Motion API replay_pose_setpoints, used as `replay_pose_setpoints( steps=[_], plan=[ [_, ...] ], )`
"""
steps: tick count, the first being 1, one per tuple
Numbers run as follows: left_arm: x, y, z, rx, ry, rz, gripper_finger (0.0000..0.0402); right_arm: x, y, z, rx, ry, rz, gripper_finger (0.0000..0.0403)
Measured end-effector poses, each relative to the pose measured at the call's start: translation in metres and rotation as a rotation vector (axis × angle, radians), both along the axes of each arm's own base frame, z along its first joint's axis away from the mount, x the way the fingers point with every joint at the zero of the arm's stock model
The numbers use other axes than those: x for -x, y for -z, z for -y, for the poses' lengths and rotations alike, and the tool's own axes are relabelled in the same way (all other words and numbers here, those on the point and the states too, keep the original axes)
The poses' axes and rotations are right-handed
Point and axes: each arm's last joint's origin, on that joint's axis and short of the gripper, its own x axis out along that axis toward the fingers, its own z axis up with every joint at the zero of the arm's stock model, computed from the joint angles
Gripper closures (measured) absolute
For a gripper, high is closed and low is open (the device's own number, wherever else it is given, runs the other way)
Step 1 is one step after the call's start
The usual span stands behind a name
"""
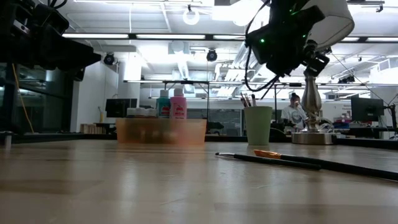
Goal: Pick & Place Paint Supplies
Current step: Put the silver paint brush into the green cup, then put the gold paint brush into the green cup
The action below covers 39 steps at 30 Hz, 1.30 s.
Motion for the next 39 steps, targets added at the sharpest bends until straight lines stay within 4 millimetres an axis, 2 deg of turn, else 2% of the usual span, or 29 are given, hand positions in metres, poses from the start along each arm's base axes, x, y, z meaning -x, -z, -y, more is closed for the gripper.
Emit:
replay_pose_setpoints(
  steps=[10,17,22,27,29,34,39],
  plan=[
    [0.000,0.000,0.000,0.000,0.000,0.000,0.0275,-0.020,0.018,0.006,-0.081,-0.032,-0.137,0.0399],
    [0.000,0.000,0.000,0.000,0.000,0.000,0.0275,-0.024,0.022,0.002,-0.170,-0.038,-0.093,0.0393],
    [0.000,0.000,0.000,0.000,0.000,0.000,0.0275,-0.023,0.024,0.001,-0.265,-0.027,-0.069,0.0354],
    [0.000,0.000,0.000,0.000,0.000,0.000,0.0275,-0.025,0.024,0.001,-0.240,-0.027,-0.047,0.0290],
    [0.000,0.000,0.000,0.000,0.000,0.000,0.0275,-0.025,0.022,0.002,-0.199,-0.020,0.026,0.0266],
    [0.000,0.000,0.000,0.000,0.000,0.000,0.0275,-0.020,0.002,-0.003,-0.090,0.010,0.376,0.0230],
    [0.000,0.000,0.000,0.000,0.000,0.000,0.0275,-0.003,-0.026,-0.030,-0.191,0.103,0.918,0.0222]
  ],
)
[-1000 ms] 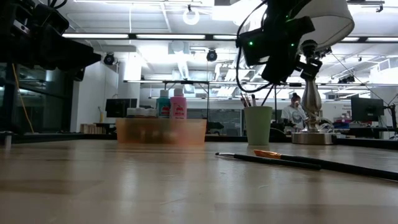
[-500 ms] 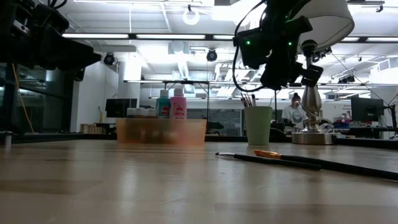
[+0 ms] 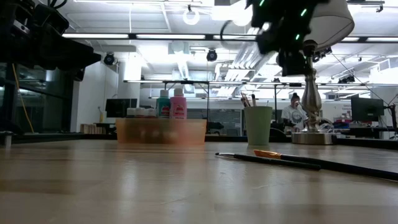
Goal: Pick & Place Paint Supplies
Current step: Put the gold paint brush into the green cup
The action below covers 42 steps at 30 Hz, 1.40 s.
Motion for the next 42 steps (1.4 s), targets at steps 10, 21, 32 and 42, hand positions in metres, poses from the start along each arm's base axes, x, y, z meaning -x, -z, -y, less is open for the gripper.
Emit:
replay_pose_setpoints(
  steps=[10,21,32,42],
  plan=[
    [0.000,0.000,0.000,0.000,0.000,0.000,0.0275,0.034,-0.024,-0.080,-0.542,0.209,0.576,0.0231],
    [0.000,0.000,0.000,0.000,0.000,0.000,0.0275,0.035,-0.017,-0.145,-0.833,0.271,0.665,0.0231],
    [0.000,0.000,0.000,0.000,0.000,0.000,0.0275,-0.015,0.020,-0.181,-1.098,0.384,0.726,0.0227],
    [0.000,0.000,0.000,0.000,0.000,0.000,0.0275,-0.058,0.067,-0.194,-1.221,0.441,0.689,0.0229]
  ],
)
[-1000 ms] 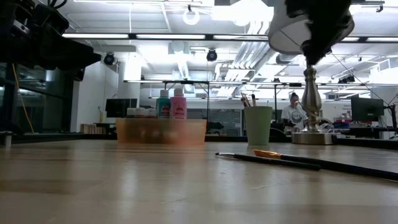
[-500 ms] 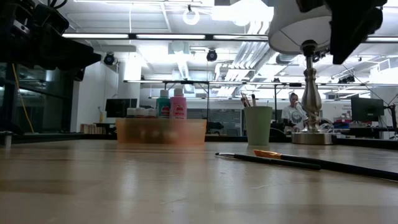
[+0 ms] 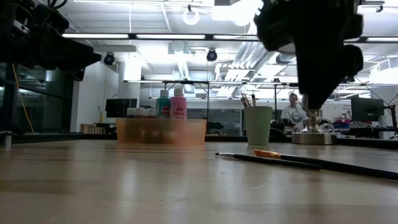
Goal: Pick & Place Paint Supplies
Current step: Put the gold paint brush into the green cup
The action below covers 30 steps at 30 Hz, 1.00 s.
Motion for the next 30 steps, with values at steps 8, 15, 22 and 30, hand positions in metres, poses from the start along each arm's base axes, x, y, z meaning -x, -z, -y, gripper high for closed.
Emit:
replay_pose_setpoints(
  steps=[8,15,22,30],
  plan=[
    [0.000,0.000,0.000,0.000,0.000,0.000,0.0275,-0.026,0.006,0.014,0.061,0.054,0.004,0.0230],
    [0.000,0.000,0.000,0.000,0.000,0.000,0.0275,-0.046,0.030,0.032,0.123,0.089,-0.056,0.0230],
    [0.000,0.000,0.000,0.000,0.000,0.000,0.0275,-0.049,0.041,0.041,0.173,0.099,-0.095,0.0230],
    [0.000,0.000,0.000,0.000,0.000,0.000,0.0275,-0.050,0.046,0.044,0.224,0.110,-0.109,0.0230]
  ],
)
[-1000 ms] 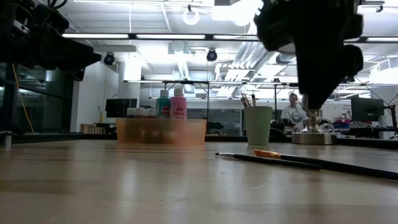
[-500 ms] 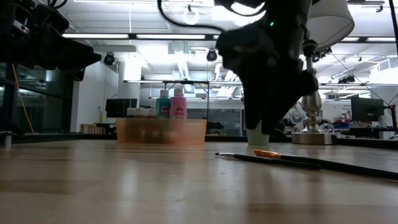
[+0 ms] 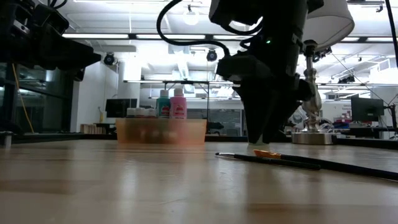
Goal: Pick & Place Paint Supplies
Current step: Put the gold paint brush into the green cup
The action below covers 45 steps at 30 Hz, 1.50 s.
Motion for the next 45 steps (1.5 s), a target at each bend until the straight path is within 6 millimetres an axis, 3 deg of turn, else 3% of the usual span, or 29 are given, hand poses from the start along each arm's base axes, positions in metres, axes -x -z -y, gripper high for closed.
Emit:
replay_pose_setpoints(
  steps=[6,12,27,38,45],
  plan=[
    [0.000,0.000,0.000,0.000,0.000,-0.001,0.0275,-0.003,0.014,-0.001,0.002,-0.005,-0.031,0.0230],
    [0.000,0.000,0.000,0.000,0.000,0.000,0.0275,-0.003,0.015,0.001,0.012,0.002,-0.031,0.0235],
    [0.000,0.000,0.000,0.000,0.000,0.000,0.0275,-0.004,0.016,0.002,-0.004,-0.020,-0.039,0.0347],
    [0.000,0.000,0.000,0.000,0.000,0.000,0.0275,-0.003,0.016,-0.002,-0.023,-0.031,-0.044,0.0396],
    [0.000,0.000,0.000,0.000,0.000,0.000,0.0275,0.000,0.014,-0.008,-0.010,-0.048,-0.035,0.0399]
  ],
)
